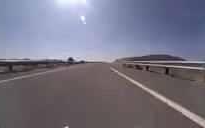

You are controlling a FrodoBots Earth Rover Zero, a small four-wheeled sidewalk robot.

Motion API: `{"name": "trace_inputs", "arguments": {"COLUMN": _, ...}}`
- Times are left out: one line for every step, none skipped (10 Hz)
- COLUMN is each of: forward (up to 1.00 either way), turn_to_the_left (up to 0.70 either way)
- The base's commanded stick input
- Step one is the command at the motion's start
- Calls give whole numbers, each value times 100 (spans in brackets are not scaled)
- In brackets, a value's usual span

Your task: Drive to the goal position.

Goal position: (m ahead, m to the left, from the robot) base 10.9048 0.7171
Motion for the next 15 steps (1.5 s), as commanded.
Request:
{"name": "trace_inputs", "arguments": {"forward": 100, "turn_to_the_left": 0}}
{"name": "trace_inputs", "arguments": {"forward": 100, "turn_to_the_left": 0}}
{"name": "trace_inputs", "arguments": {"forward": 100, "turn_to_the_left": 0}}
{"name": "trace_inputs", "arguments": {"forward": 100, "turn_to_the_left": 0}}
{"name": "trace_inputs", "arguments": {"forward": 100, "turn_to_the_left": 0}}
{"name": "trace_inputs", "arguments": {"forward": 100, "turn_to_the_left": 0}}
{"name": "trace_inputs", "arguments": {"forward": 100, "turn_to_the_left": 0}}
{"name": "trace_inputs", "arguments": {"forward": 100, "turn_to_the_left": 0}}
{"name": "trace_inputs", "arguments": {"forward": 100, "turn_to_the_left": 0}}
{"name": "trace_inputs", "arguments": {"forward": 100, "turn_to_the_left": 0}}
{"name": "trace_inputs", "arguments": {"forward": 100, "turn_to_the_left": 0}}
{"name": "trace_inputs", "arguments": {"forward": 100, "turn_to_the_left": 0}}
{"name": "trace_inputs", "arguments": {"forward": 100, "turn_to_the_left": 0}}
{"name": "trace_inputs", "arguments": {"forward": 100, "turn_to_the_left": 0}}
{"name": "trace_inputs", "arguments": {"forward": 100, "turn_to_the_left": 0}}
